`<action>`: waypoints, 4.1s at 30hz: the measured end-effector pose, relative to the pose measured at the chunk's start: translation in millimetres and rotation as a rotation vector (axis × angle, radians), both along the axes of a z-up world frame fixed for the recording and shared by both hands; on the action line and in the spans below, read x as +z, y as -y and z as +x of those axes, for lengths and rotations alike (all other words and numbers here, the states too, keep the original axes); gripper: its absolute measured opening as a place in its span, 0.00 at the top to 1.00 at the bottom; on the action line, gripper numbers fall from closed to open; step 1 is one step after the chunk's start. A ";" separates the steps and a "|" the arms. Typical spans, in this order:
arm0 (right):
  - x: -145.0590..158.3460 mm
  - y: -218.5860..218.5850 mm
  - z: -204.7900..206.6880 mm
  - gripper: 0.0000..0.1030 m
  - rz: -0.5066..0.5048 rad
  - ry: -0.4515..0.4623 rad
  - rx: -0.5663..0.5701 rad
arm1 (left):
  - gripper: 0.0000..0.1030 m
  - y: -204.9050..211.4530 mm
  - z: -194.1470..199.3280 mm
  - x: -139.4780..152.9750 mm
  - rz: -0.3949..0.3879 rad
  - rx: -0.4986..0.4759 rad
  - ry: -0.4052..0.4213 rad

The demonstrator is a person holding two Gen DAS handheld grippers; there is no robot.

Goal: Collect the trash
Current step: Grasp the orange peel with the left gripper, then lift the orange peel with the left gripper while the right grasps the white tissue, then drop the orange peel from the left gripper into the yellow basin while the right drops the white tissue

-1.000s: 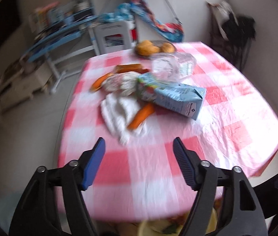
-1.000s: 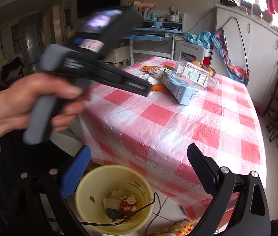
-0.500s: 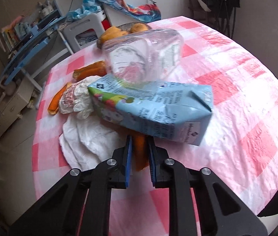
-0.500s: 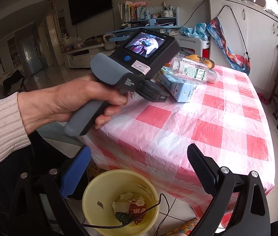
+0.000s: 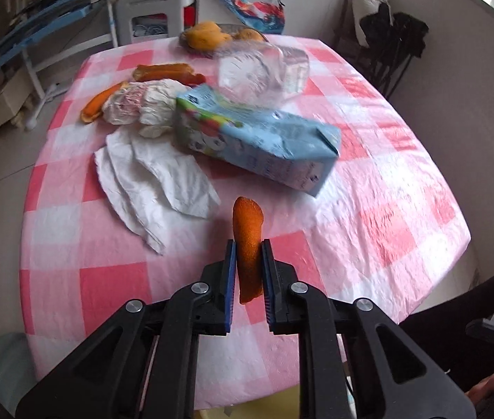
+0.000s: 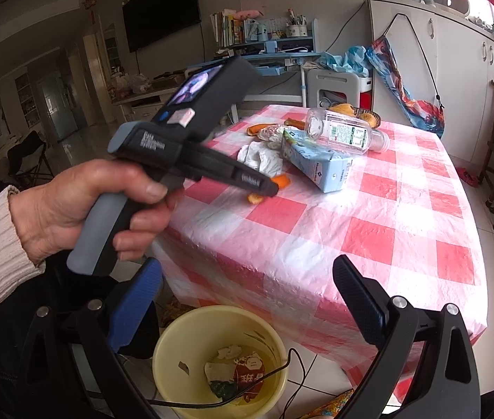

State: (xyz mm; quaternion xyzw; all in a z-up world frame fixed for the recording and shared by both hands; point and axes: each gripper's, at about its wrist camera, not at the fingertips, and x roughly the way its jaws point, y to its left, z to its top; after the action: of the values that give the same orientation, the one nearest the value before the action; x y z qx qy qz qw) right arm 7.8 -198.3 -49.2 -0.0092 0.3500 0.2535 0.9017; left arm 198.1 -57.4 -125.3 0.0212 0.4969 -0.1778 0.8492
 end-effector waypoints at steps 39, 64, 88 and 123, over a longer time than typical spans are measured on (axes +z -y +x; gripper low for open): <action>-28.5 -117.3 173.0 0.18 -0.151 -0.095 0.142 | 0.86 -142.0 -14.9 95.2 -0.322 0.498 0.290; 4.5 -63.6 119.6 0.93 -0.099 -0.114 0.225 | 0.87 -131.2 -20.8 87.8 -0.303 0.468 0.268; -34.9 -66.6 -20.4 0.92 -0.152 -0.229 0.420 | 0.87 -59.3 -129.0 55.6 -0.074 0.282 0.273; -31.5 -33.0 -35.8 0.08 -0.242 -0.014 -0.144 | 0.16 -56.6 -186.1 35.3 0.031 0.431 0.280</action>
State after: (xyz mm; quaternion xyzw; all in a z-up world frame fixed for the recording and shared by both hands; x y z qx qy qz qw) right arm -27.9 -165.3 -80.7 -0.0911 0.3843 0.1440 0.9074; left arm 11.9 -0.8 -90.0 -0.0476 0.3700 0.0198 0.9276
